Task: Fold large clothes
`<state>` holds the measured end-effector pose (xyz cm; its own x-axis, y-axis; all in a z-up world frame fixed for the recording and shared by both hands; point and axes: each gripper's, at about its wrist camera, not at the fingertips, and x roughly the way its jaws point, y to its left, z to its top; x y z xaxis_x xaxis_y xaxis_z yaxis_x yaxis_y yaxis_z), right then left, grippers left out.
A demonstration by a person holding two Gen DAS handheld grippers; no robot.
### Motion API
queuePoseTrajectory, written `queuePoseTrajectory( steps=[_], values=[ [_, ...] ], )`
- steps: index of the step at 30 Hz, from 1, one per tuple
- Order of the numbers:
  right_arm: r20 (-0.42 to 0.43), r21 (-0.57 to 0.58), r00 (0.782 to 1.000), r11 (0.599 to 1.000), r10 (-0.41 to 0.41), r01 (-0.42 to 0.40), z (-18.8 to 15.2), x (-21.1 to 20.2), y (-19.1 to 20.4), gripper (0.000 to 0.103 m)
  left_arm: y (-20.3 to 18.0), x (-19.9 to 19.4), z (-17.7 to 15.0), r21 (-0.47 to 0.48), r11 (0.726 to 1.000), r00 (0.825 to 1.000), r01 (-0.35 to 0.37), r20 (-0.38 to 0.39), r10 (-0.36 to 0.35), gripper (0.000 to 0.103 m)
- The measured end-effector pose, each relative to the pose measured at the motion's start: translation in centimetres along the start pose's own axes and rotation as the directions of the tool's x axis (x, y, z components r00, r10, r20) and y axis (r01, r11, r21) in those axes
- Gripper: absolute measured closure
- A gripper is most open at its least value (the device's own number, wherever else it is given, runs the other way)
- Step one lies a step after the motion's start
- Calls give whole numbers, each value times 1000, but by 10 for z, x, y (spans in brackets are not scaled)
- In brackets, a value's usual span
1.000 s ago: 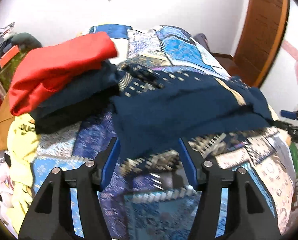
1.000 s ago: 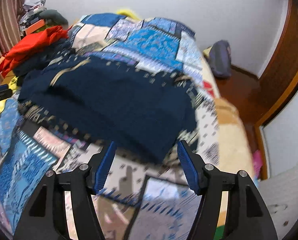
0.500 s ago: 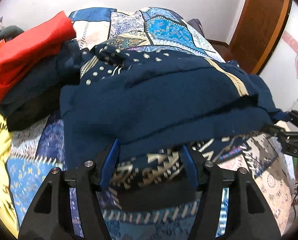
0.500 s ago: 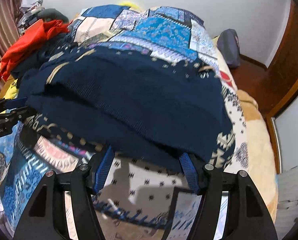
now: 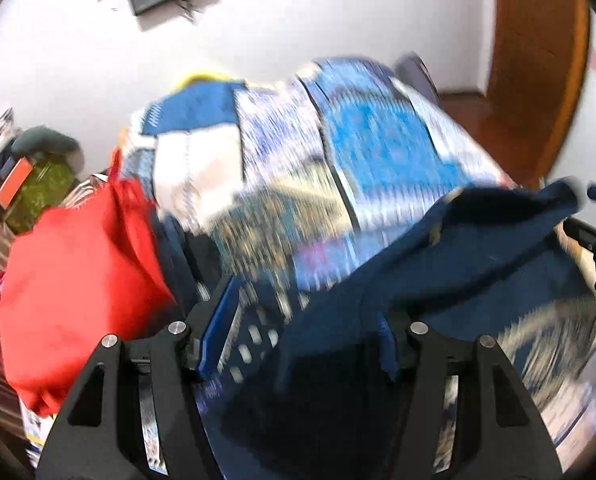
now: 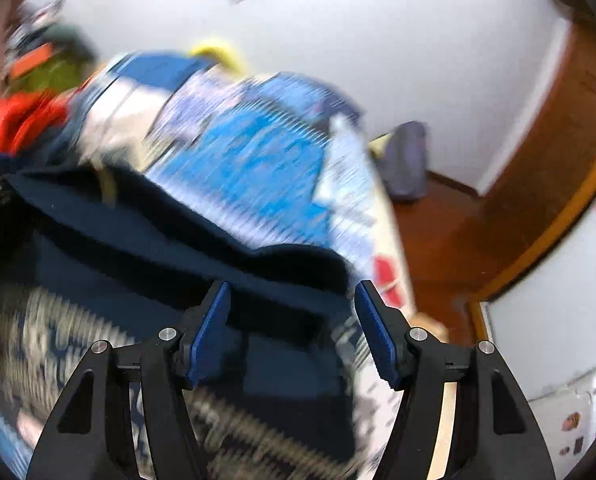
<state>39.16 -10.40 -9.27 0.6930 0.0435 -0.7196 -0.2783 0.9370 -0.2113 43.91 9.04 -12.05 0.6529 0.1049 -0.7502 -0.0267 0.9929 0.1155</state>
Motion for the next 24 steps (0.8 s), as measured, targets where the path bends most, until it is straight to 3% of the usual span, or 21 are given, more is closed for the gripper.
queuePoseTrajectory(
  steps=[4,7,13,18,21,23,24],
  values=[
    [63,112,993,988,98,-105,23,-21,-21,42,25,-36,22,-97,994,989,56,140,-42,40],
    [81,111,981,976,178,-186,15,-33,-16,42,37,-52,13,-126,988,984,94,164,-73,35],
    [-1,38,941,940,339,-338,-11,-27,26,42,17,-45,-26,-52,986,986,156,58,-153,35],
    [-90,-18,908,910,410,-413,-38,-8,57,42,-10,-27,-68,-46,964,964,261,-48,-263,35],
    [-136,-39,905,911,402,-411,-57,-1,63,42,-20,-12,-99,-65,954,950,292,-95,-297,35],
    [-117,-28,905,910,408,-414,-68,-1,59,36,-22,1,-118,-84,957,948,277,-136,-287,35],
    [-114,-13,910,916,397,-401,-71,-1,56,27,-20,5,-127,-96,957,949,272,-135,-283,34]
  ],
)
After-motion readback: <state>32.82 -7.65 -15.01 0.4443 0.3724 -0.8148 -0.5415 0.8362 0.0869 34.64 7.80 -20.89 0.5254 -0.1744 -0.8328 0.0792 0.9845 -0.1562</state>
